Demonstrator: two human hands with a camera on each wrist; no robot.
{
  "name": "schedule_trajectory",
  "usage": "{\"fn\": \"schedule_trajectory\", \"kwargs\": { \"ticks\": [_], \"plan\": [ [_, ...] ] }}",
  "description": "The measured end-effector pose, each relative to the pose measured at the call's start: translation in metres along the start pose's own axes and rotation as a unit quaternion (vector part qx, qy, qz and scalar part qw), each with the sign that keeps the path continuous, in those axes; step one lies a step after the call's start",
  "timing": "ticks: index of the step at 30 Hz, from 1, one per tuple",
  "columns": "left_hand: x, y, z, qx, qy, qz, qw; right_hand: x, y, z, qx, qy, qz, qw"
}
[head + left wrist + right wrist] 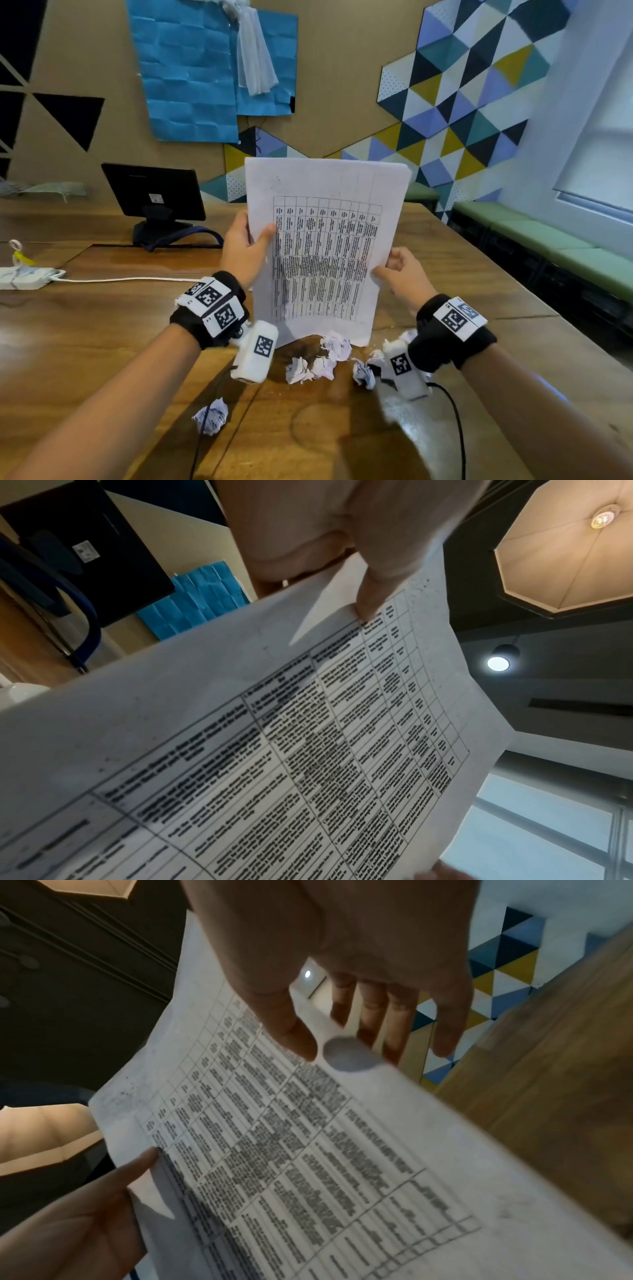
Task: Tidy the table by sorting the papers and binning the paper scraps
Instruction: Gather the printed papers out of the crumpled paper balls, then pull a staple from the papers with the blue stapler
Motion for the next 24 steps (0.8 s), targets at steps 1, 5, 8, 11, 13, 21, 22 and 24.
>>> {"fn": "schedule_trajectory", "kwargs": {
  "ticks": [1,5,8,11,13,21,22,24],
  "plan": [
    [0.000,0.000,0.000,-0.002,-0.002,0.002,1.000,0.005,0.001,-0.008,0.001,0.035,0.013,0.999],
    [0.000,-0.001,0.002,0.005,-0.007,0.019,1.000,0.025,0.008,-0.047,0.007,0.214,0.087,0.973],
    [-0.001,-0.002,0.003,0.016,-0.020,0.033,0.999,0.044,0.007,-0.081,0.017,0.392,0.141,0.909],
    [-0.001,-0.002,0.005,0.014,-0.015,0.035,0.999,0.052,0.008,-0.110,0.053,0.526,0.176,0.830],
    [-0.001,-0.002,0.004,0.018,-0.011,0.040,0.999,0.060,0.000,-0.128,0.068,0.576,0.211,0.787],
    [-0.006,-0.003,0.005,0.018,-0.009,0.057,0.998,0.181,-0.084,-0.210,0.008,0.664,0.356,0.658],
    [-0.007,-0.003,0.005,0.019,-0.011,0.059,0.998,0.177,-0.076,-0.205,0.008,0.669,0.355,0.653],
    [-0.007,-0.003,0.005,0.019,-0.014,0.059,0.998,0.188,-0.083,-0.207,0.006,0.684,0.332,0.649]
  ]
}}
Point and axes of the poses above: each hand's wrist, its own y-axis away from the middle knuckle, its own z-axis out of the palm, x = y × z, the point moved 1 cm from there along -y, towards the middle knuckle, and after that the axes turned 13 degrees about z, right-handed, at the moved point
